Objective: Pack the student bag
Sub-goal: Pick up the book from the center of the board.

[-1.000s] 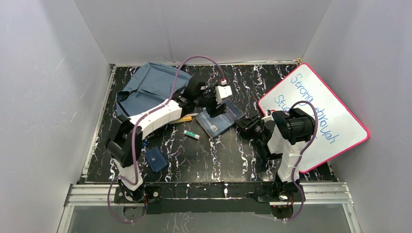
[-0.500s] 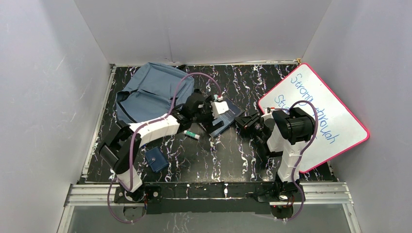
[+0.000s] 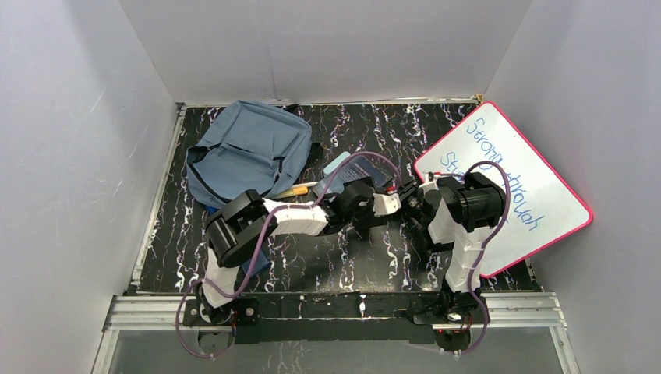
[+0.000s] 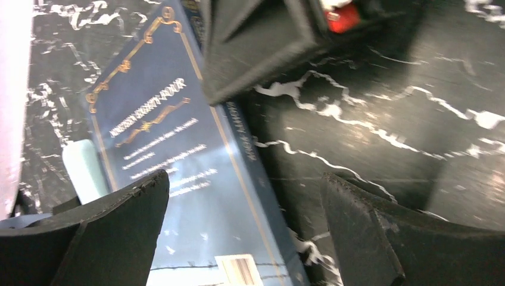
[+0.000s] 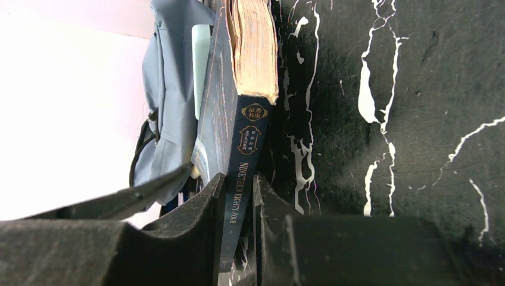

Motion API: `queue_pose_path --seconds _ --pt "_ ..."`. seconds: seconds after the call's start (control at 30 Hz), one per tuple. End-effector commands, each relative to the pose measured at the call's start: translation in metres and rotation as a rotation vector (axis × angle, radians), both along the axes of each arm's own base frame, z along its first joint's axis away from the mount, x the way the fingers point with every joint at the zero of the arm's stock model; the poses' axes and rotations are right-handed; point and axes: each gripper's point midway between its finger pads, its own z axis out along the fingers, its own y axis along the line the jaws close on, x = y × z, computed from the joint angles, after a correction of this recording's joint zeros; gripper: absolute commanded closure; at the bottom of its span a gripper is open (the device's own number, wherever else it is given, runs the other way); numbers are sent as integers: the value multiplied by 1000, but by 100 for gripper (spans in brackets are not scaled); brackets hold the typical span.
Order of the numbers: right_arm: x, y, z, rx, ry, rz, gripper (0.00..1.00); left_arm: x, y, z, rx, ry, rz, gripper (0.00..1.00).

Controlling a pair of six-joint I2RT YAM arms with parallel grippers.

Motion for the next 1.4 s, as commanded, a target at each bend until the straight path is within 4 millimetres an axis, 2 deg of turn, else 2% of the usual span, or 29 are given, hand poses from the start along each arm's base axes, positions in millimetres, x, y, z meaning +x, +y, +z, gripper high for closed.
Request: queue_pose_path --seconds 0.0,0.3,0.43,0.5,0.67,0.87,0.97,1.0,1.2,1.37 --pt "7 9 65 61 -286 49 77 29 -6 25 15 -151 74 6" --pt "7 10 66 57 -289 53 78 36 -3 0 194 -286 52 11" --pt "8 10 67 58 -293 57 78 34 -2 -6 233 -308 55 20" --pt "8 10 67 58 -292 57 79 35 -1 -6 250 -332 68 27" --pt "8 11 67 55 -292 60 79 36 -1 -7 281 -377 85 61" --pt "7 11 68 49 -292 62 79 34 -2 -7 274 -380 107 84" --pt "7 10 70 41 -299 60 78 35 -2 -5 269 -386 122 99" --pt "7 10 71 38 -300 59 76 35 -1 -5 267 -388 128 100" --pt "6 5 89 3 -304 30 50 36 3 13 208 -409 180 100" --pt "8 -9 97 -152 -238 -19 41 34 9 37 121 -420 228 100"
